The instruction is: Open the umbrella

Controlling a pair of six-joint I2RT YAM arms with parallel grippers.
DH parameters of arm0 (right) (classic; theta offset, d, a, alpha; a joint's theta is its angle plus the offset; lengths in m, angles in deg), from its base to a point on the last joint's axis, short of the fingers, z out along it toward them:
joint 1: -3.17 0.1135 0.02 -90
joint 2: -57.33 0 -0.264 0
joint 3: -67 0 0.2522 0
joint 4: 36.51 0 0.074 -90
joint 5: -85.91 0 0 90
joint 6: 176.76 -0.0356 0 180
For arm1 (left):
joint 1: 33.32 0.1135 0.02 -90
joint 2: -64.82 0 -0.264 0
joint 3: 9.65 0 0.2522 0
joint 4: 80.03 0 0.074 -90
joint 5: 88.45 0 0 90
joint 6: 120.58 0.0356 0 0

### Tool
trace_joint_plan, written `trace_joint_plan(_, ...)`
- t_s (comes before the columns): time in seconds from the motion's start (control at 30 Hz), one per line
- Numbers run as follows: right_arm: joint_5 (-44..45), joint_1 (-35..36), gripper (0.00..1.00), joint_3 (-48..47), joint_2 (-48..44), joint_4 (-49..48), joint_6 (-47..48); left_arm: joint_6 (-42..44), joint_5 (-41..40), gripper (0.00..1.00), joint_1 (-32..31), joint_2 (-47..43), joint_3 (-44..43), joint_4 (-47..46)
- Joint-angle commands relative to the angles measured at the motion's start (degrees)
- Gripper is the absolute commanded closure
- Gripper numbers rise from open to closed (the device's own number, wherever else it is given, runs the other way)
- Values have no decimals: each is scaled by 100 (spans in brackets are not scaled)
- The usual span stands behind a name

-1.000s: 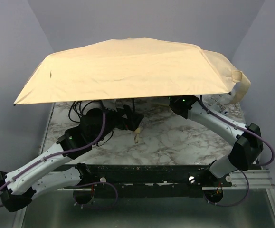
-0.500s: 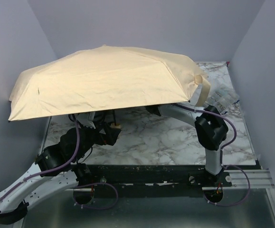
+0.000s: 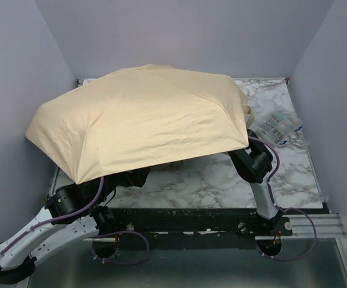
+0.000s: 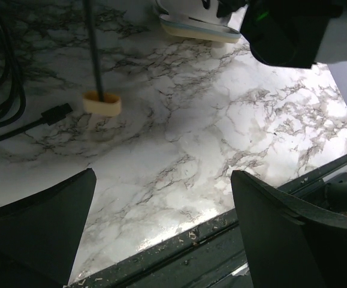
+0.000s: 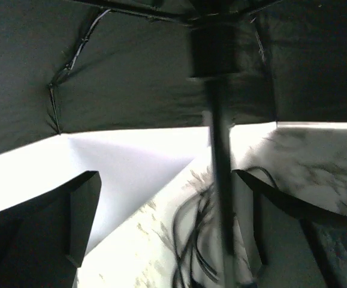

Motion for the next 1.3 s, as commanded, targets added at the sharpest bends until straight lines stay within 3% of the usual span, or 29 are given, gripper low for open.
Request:
trace_joint_plan(0.0,364,42,0,808,-644,-76,413,-34,-44,1,20,-26,34,9)
trace_joint_plan(0.33,662,42,0,2308,-2227,1141,912,1,-170,2,19,332,166,-385)
trace_joint_plan(0.7,638,42,0,3703,-3668,1665,1026,-20,-510,2,27,573,493,-862)
trace_joint_plan(0.97,753,42,0,4373,-4418,2027,929,154,-572,2,116,1330,856,-1929)
trace_joint_plan(1.27,965,43,0,5013,-5218,2682,858,416,-117,7,794,2866,914,-3754)
